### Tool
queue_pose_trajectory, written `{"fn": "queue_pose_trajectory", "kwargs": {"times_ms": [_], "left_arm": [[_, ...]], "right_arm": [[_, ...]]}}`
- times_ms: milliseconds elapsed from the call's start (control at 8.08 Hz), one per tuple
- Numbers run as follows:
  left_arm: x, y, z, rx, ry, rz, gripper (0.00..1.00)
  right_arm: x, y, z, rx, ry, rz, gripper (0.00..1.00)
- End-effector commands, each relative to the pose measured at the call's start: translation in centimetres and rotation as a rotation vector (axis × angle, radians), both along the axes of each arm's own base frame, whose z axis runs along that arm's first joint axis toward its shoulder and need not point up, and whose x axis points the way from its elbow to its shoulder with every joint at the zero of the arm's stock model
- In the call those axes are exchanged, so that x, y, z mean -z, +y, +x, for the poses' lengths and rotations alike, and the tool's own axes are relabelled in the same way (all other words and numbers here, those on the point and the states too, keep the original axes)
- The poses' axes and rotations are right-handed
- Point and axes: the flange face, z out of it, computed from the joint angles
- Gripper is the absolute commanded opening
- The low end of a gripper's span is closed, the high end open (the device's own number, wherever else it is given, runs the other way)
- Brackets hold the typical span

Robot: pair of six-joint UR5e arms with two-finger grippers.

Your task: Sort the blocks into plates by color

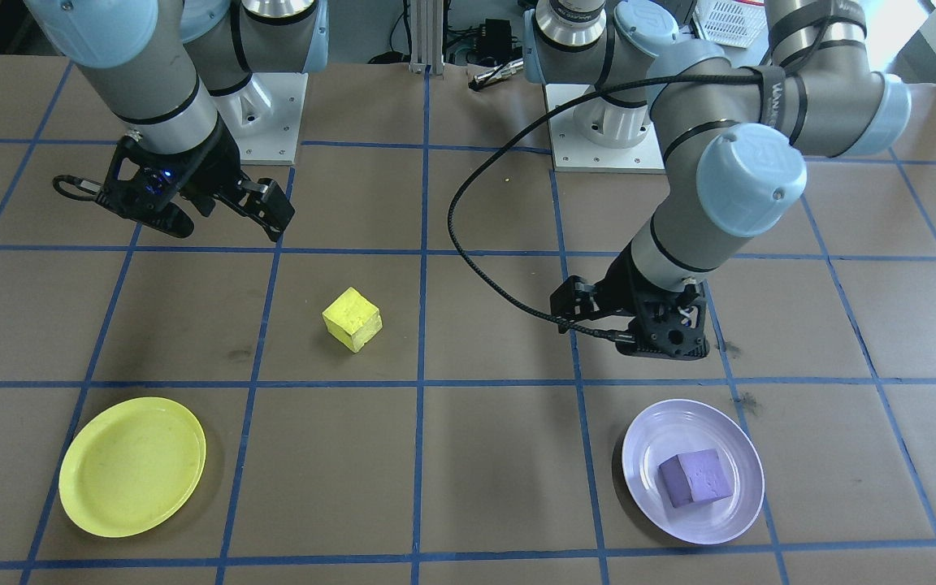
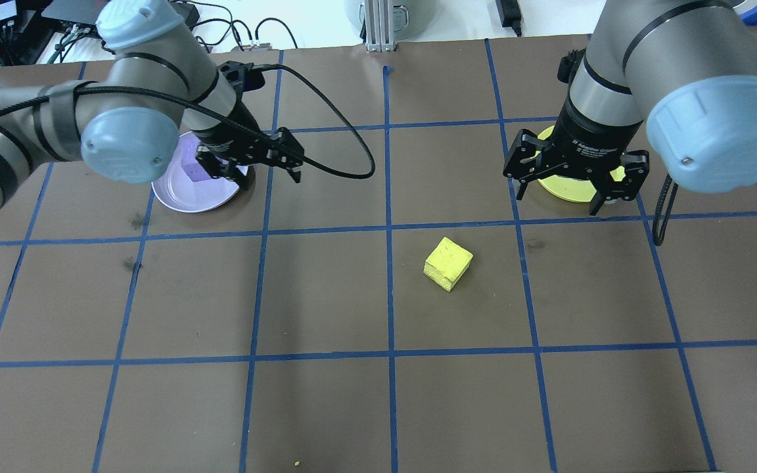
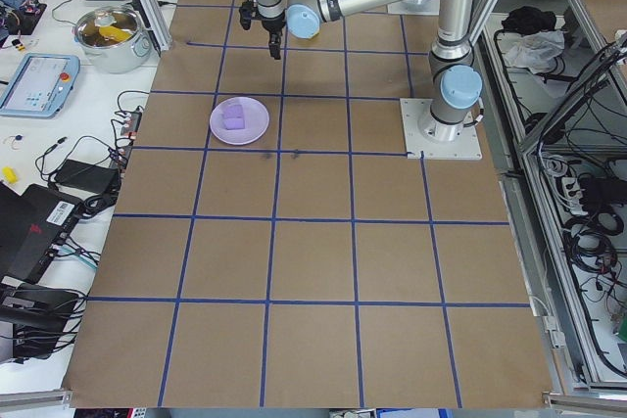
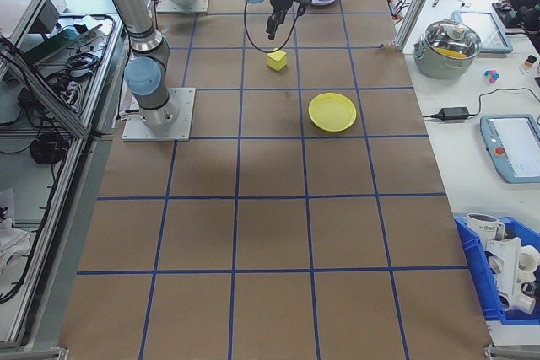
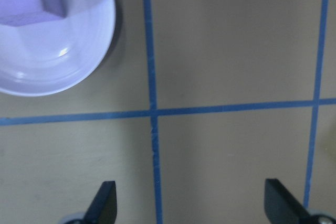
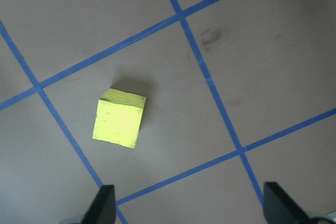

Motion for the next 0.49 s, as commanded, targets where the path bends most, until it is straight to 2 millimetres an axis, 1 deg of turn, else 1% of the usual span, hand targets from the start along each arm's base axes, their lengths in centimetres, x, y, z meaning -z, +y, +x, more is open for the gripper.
{"fn": "queue_pose_trajectory", "kwargs": {"times_ms": [0,124,247,371], "left_arm": [[-9.7,3.4,2.2,0.000,-0.101,0.057,1.00],[-11.9,5.4,2.0,-0.001,-0.103,0.059,1.00],[-13.2,6.2,1.9,-0.003,-0.096,0.035,1.00],[-14.4,6.9,1.7,-0.005,-0.087,0.010,1.00]], "right_arm": [[4.0,-0.1,7.2,0.155,-0.001,0.029,1.00],[6.0,-0.2,9.7,0.198,0.015,0.041,1.00],[8.0,-0.7,10.9,0.171,0.054,0.034,1.00],[9.9,-0.8,10.9,0.143,0.115,0.049,1.00]]}}
